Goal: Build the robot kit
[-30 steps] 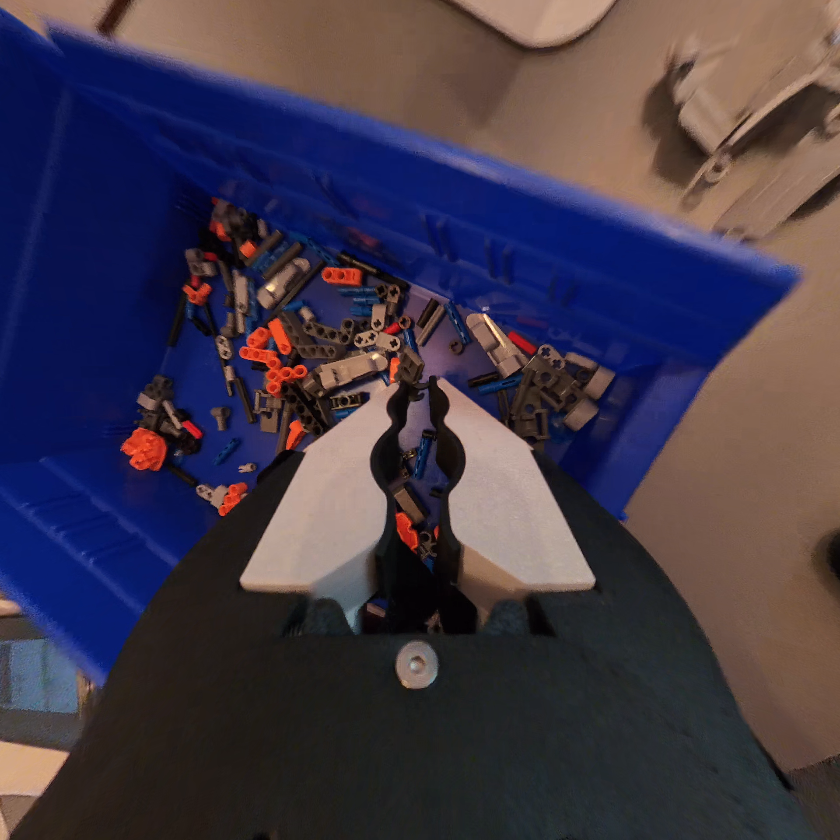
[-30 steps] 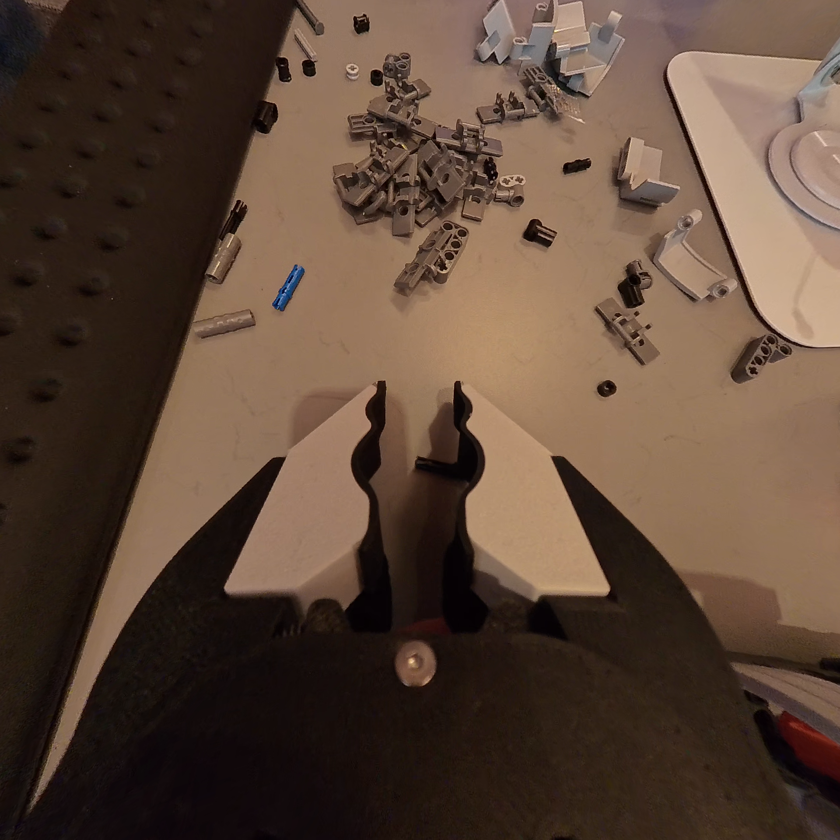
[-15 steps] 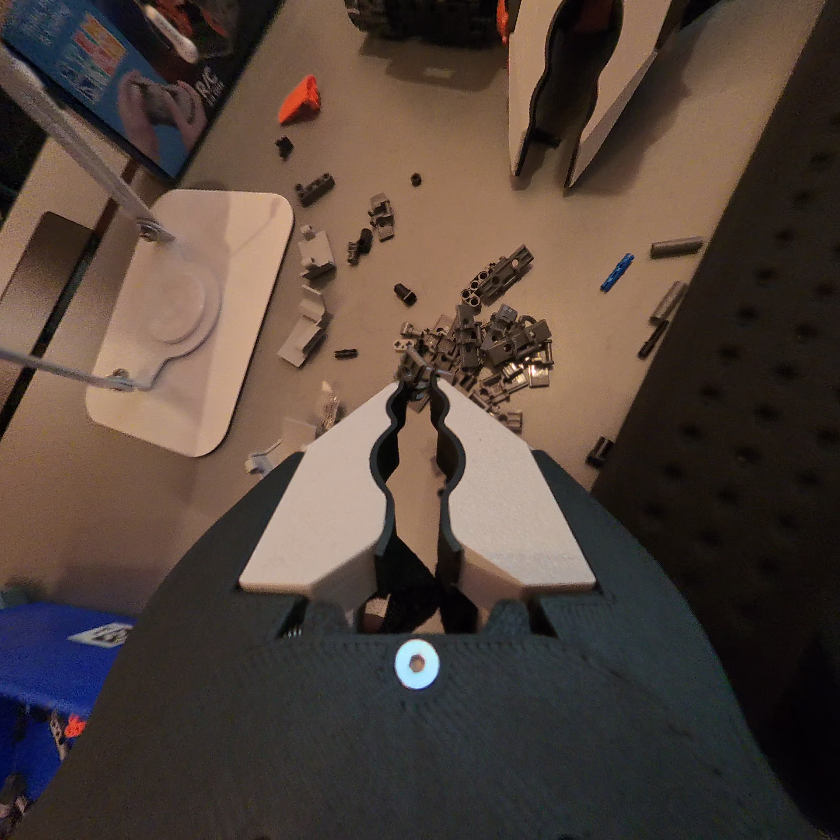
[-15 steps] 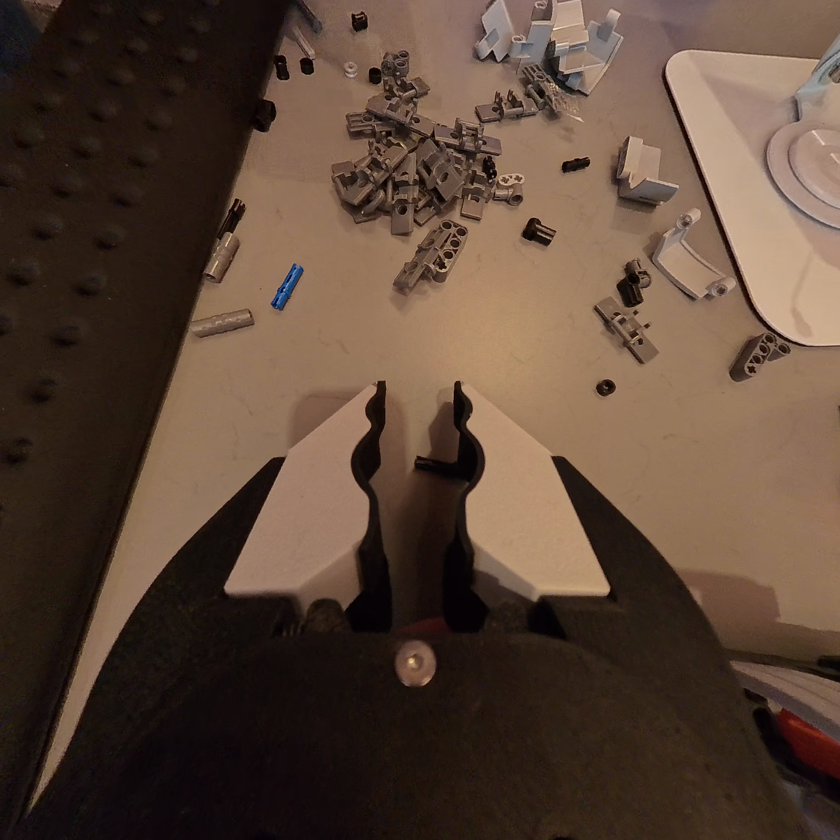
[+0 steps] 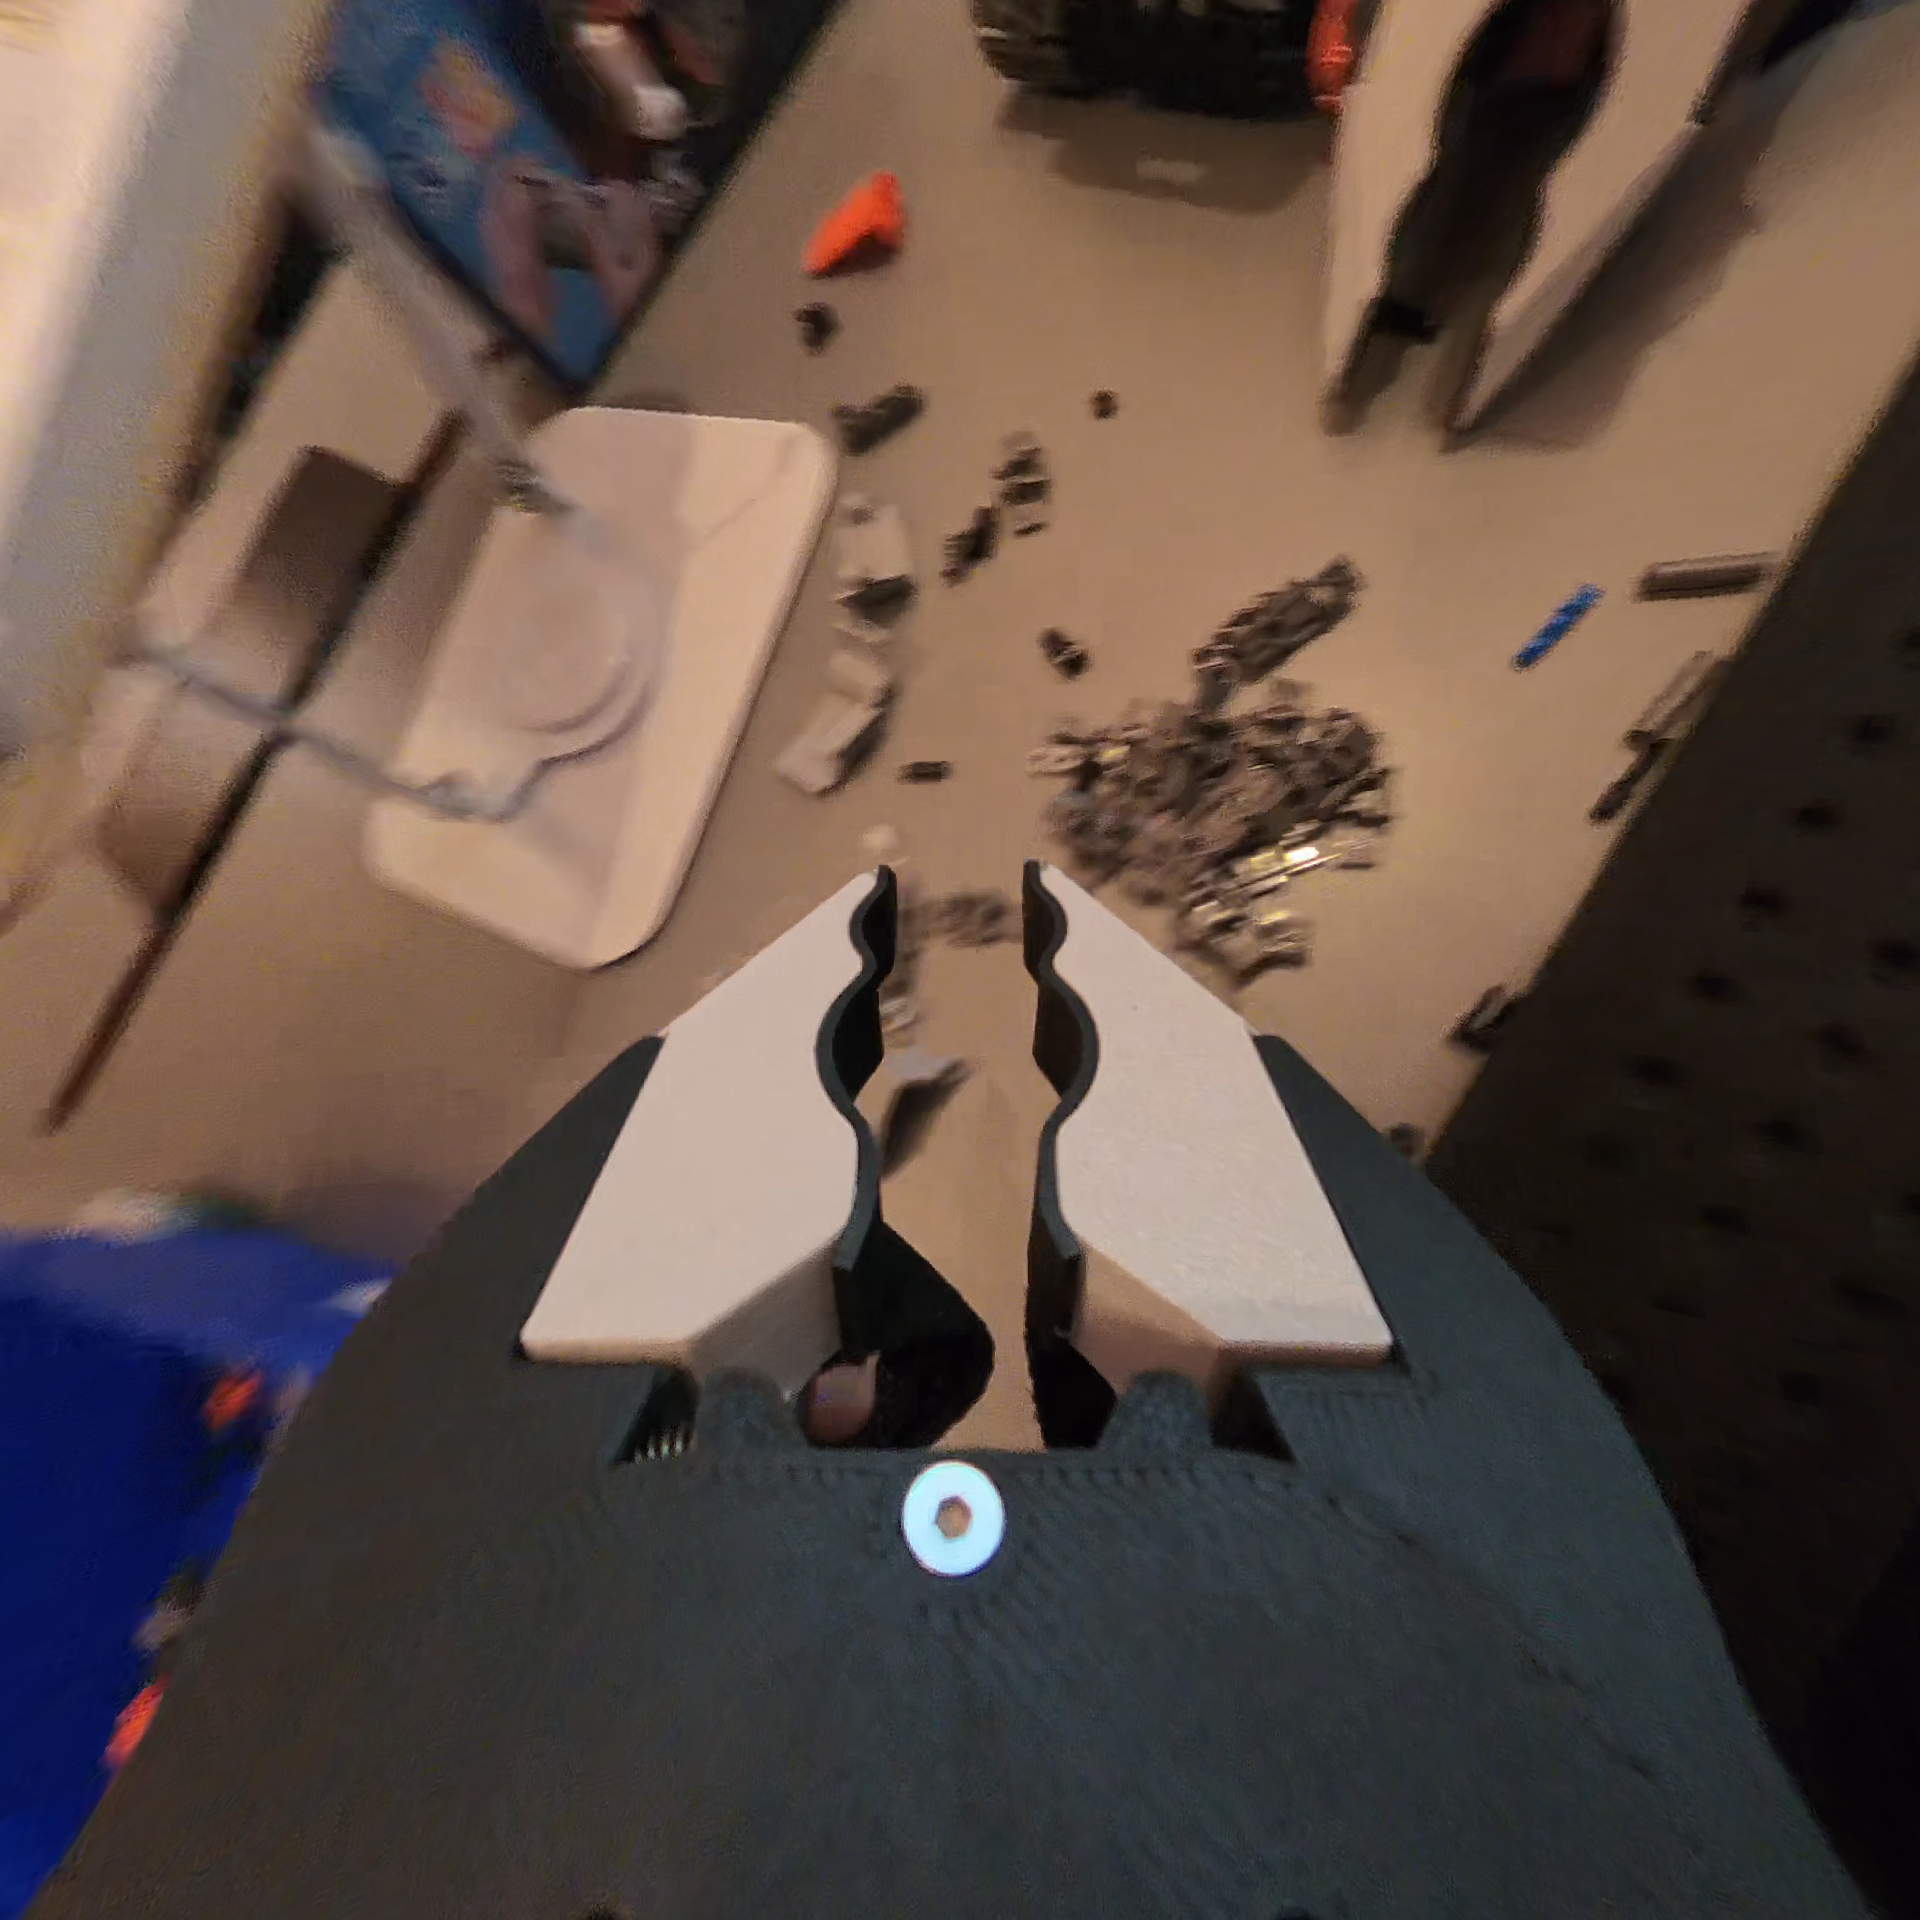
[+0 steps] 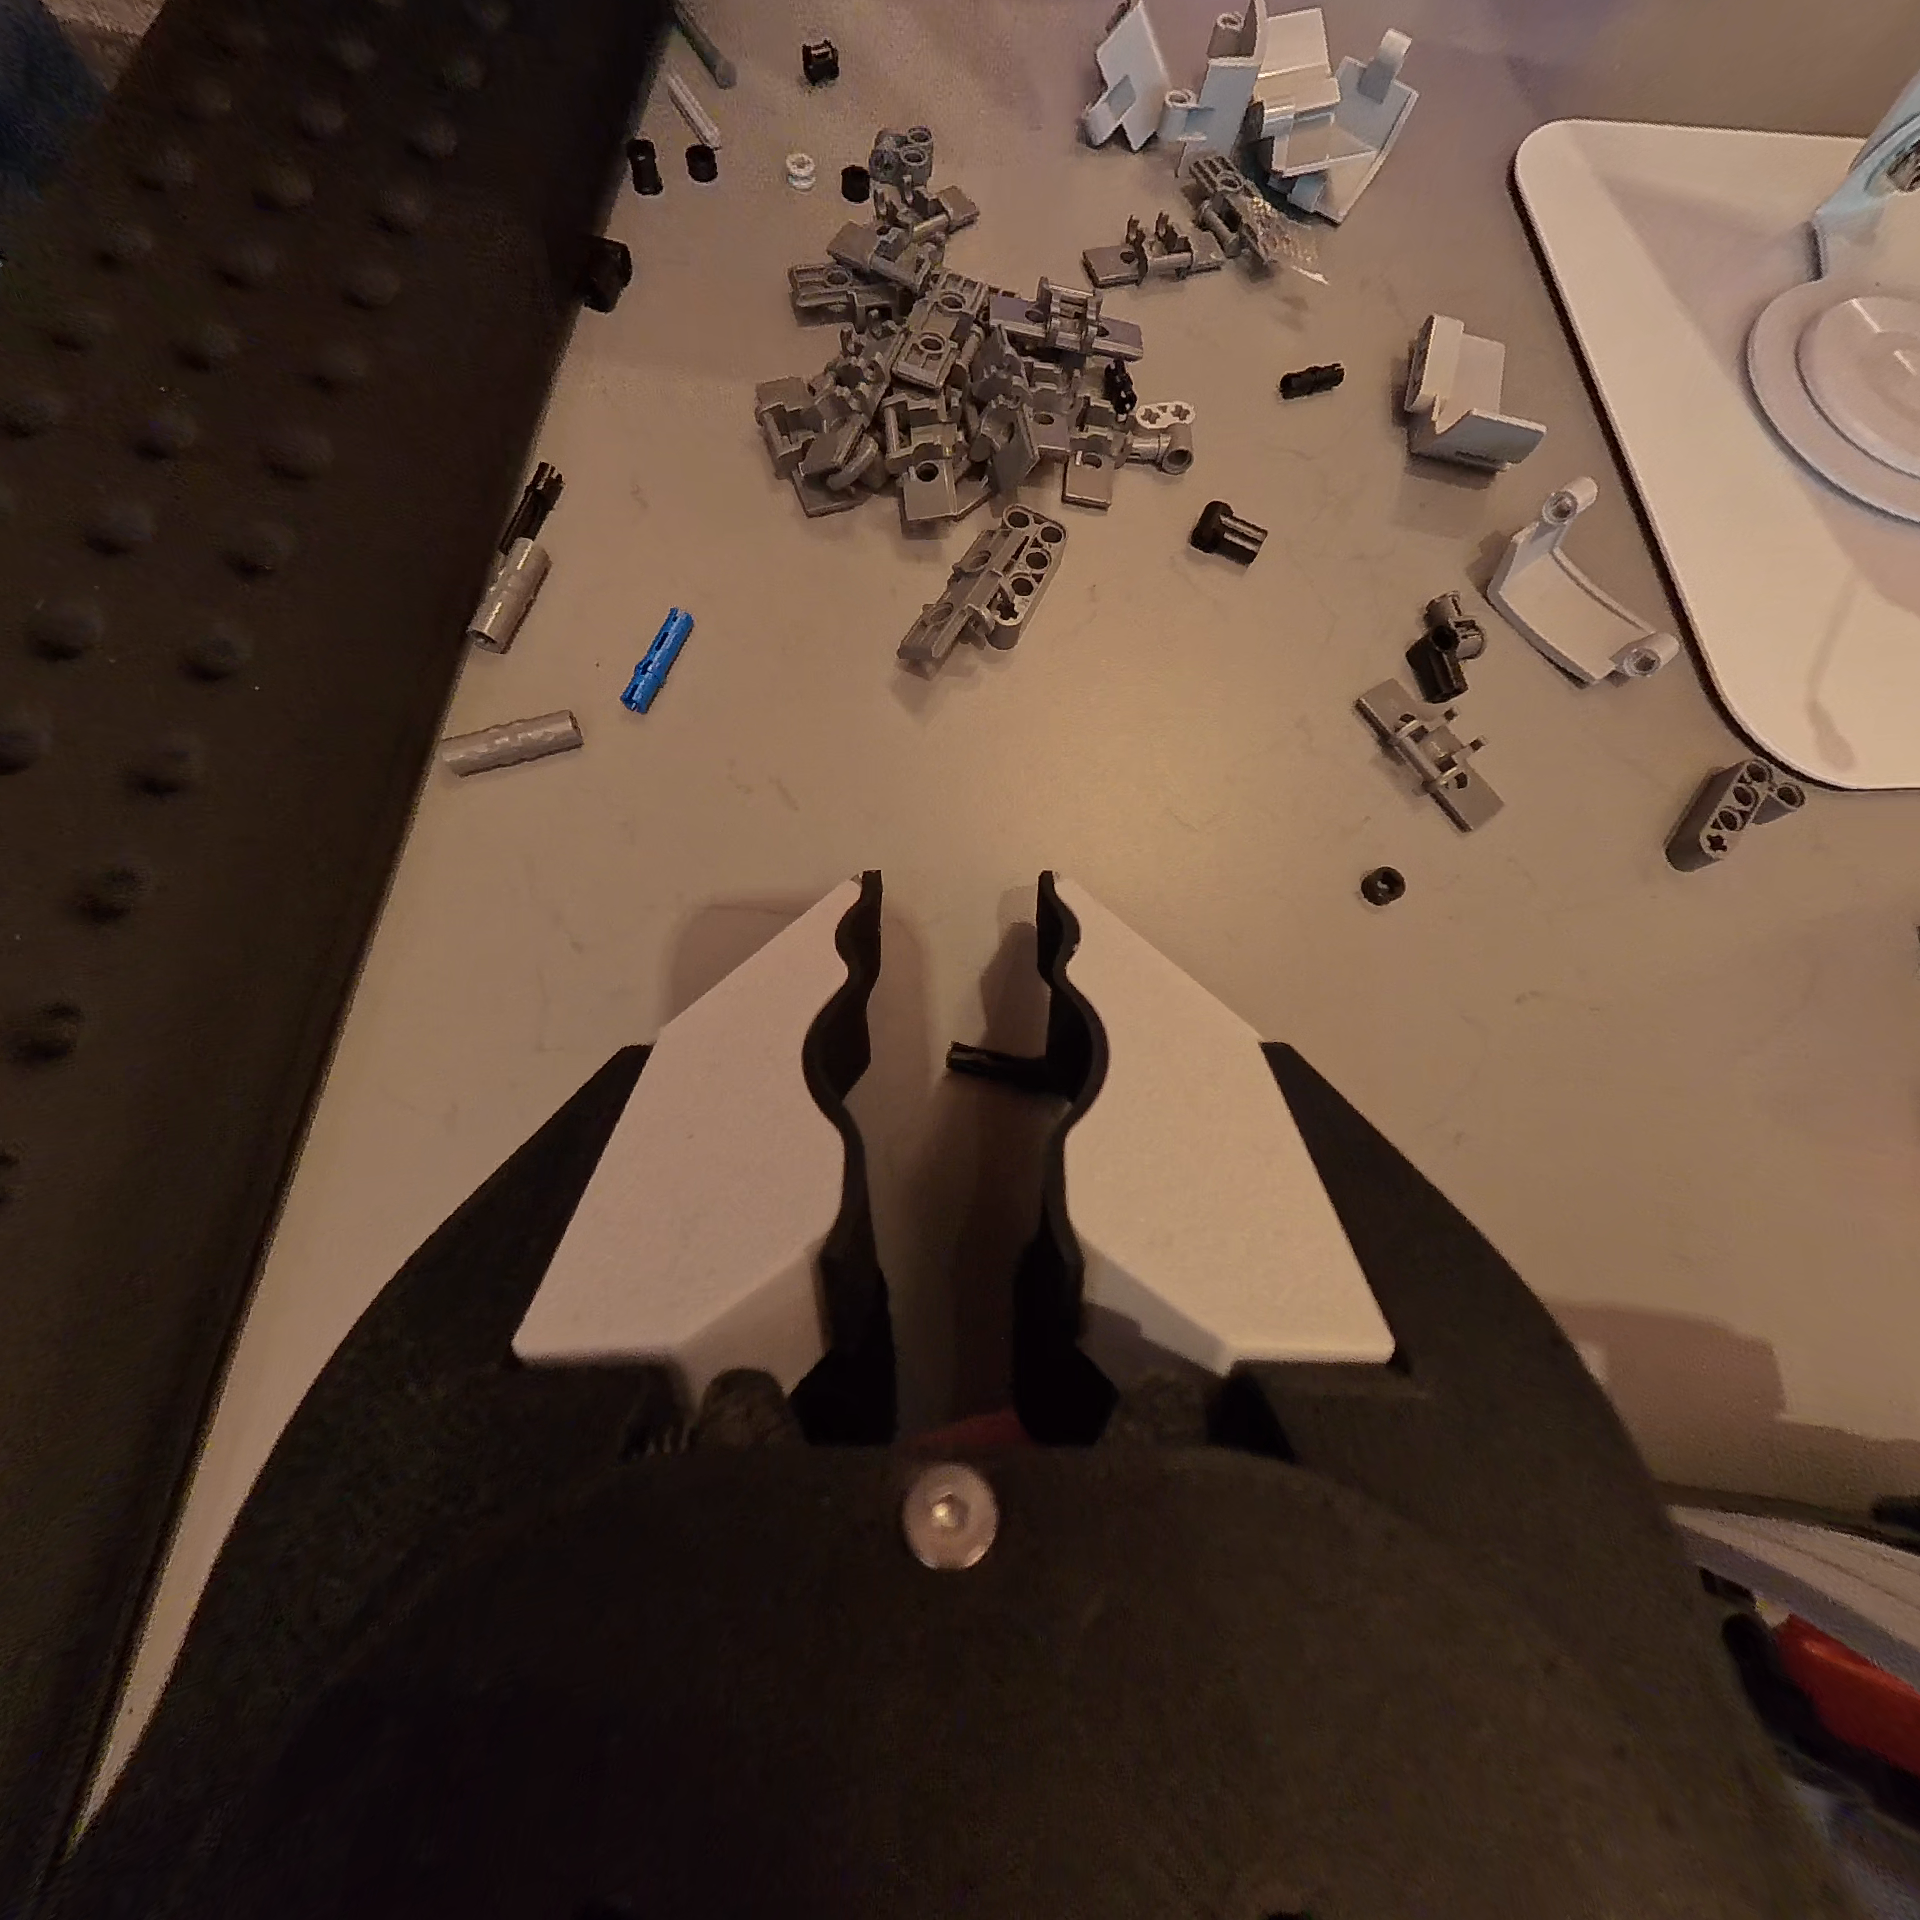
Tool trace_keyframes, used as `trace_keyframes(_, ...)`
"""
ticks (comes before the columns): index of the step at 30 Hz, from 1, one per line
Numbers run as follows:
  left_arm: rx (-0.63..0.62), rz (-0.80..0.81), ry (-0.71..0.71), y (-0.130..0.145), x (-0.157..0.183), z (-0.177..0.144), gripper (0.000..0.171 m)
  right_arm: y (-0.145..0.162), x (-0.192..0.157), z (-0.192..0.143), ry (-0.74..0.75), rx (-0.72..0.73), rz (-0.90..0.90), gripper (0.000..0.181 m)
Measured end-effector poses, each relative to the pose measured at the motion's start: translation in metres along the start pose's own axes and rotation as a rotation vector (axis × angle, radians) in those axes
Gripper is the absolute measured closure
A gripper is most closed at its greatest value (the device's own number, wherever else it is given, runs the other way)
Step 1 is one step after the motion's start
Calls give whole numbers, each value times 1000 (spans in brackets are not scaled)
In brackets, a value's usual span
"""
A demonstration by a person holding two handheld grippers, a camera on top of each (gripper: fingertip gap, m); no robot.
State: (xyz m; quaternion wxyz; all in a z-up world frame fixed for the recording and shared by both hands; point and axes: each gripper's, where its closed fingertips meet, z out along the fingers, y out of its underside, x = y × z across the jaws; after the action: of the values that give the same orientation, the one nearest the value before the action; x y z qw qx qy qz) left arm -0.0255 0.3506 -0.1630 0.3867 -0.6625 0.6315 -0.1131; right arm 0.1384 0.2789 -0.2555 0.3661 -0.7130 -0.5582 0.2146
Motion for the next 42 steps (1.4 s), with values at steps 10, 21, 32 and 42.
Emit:
trace_keyframes(10, -411, -98, -144, 85, -197, -80, 152, 0, 2, -1, 5, 4, 12, 154)
trace_keyframes(21, -782, -2, 306, 209, -124, -78, 151, 2, 4, -1, -10, -6, 56, 154)
trace_keyframes(32, -898, -145, 396, 249, -91, -73, 147, 2, 7, 0, 3, -9, 80, 154)
trace_keyframes(42, -873, -180, 353, 264, -94, -64, 153, 1, 6, -2, -2, 3, 75, 154)
